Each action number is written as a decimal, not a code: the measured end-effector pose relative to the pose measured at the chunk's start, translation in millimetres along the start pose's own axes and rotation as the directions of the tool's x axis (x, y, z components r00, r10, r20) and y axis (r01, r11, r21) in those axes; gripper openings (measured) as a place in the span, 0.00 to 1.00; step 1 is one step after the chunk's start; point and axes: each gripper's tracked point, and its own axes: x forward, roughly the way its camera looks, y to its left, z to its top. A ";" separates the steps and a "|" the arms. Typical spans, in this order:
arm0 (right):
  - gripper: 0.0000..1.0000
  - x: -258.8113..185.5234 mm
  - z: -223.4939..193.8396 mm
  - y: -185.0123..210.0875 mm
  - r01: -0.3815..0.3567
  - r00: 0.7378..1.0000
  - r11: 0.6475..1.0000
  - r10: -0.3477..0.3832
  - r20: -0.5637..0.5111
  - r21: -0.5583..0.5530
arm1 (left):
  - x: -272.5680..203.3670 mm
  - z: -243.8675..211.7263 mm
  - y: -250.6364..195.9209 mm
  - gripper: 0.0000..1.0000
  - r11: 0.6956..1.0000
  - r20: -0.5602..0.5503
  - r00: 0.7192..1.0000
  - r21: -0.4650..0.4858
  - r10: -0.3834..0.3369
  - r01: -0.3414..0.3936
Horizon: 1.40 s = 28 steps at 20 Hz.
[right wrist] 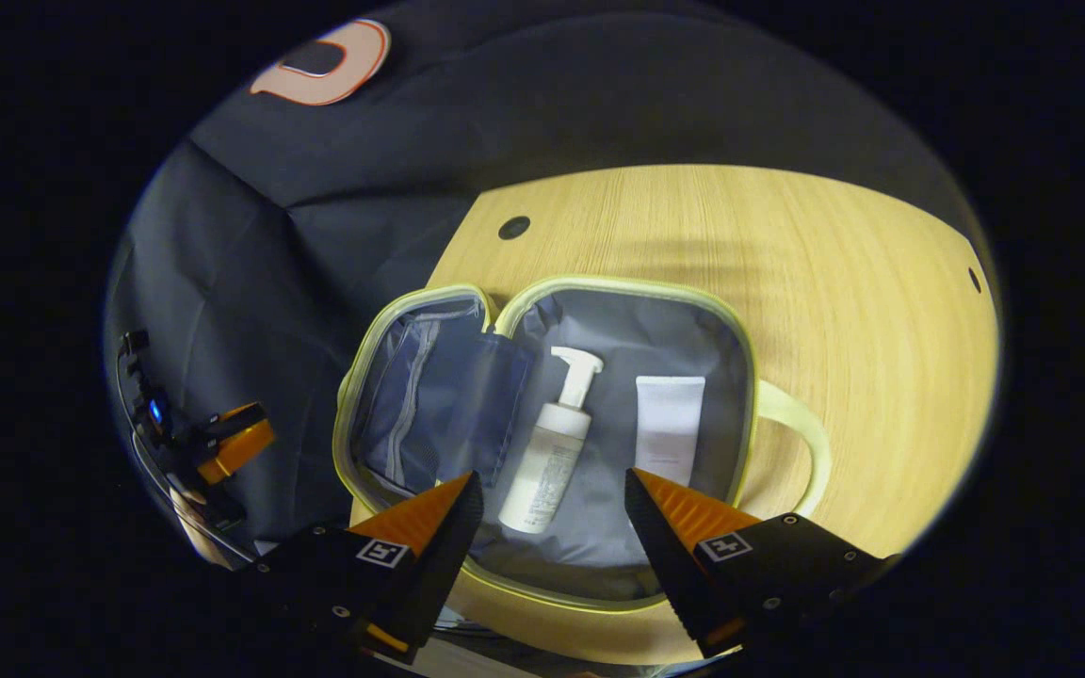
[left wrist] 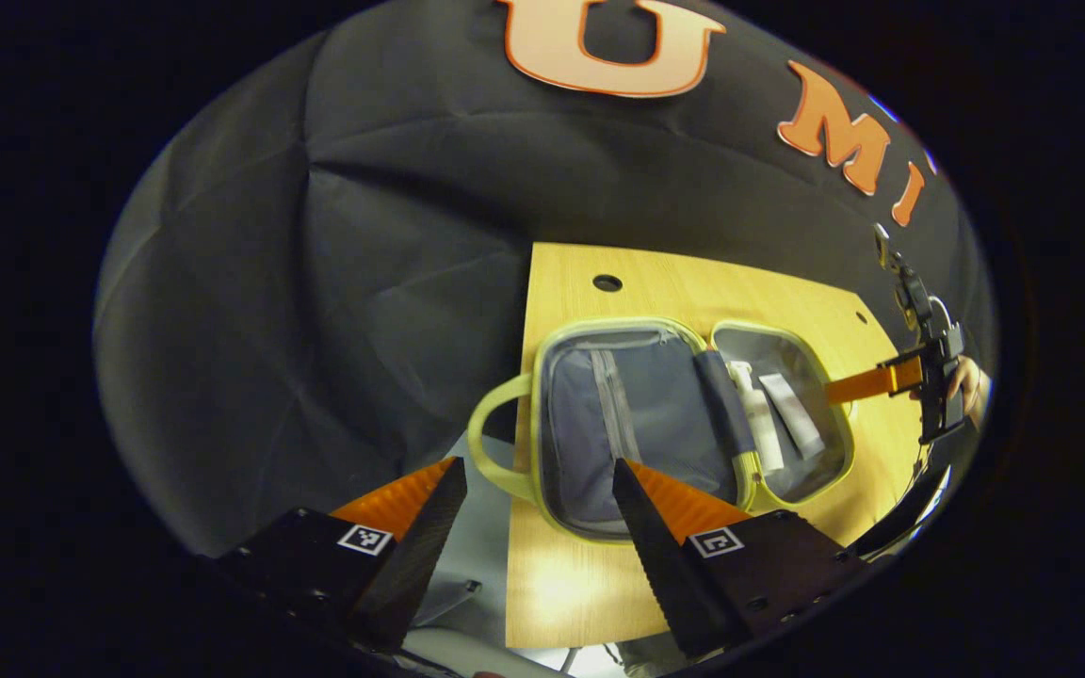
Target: First open the suitcase, pack the skin care products into it, and then close the suitcase.
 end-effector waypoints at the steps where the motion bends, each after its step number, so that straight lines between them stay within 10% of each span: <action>1: 0.96 -4.5 0.2 0.7 0.005 1.000 1.000 -0.005 0.018 0.000 | 5.4 3.8 12.2 0.98 0.999 0.015 1.000 -0.037 -0.006 0.006; 8: 0.96 -41.0 -3.8 -5.8 0.071 0.993 0.997 -0.074 0.093 0.028 | 81.0 -10.0 68.4 0.98 0.934 0.070 0.981 -0.300 -0.182 0.195; 22: 0.96 -54.4 -21.0 -21.0 0.103 0.991 0.982 -0.115 0.070 0.157 | 166.0 -35.9 57.6 0.95 0.596 0.197 0.906 -0.697 -0.375 0.399; 25: 0.96 -56.8 -23.9 -20.9 0.101 0.991 0.984 -0.112 0.069 0.148 | 163.1 -30.7 59.1 0.24 0.535 0.233 0.899 -0.738 -0.371 0.412; 28: 0.96 -60.9 -26.5 -24.2 0.100 0.991 0.984 -0.112 0.074 0.150 | 151.7 -20.6 50.6 0.13 0.409 0.283 0.871 -0.796 -0.401 0.446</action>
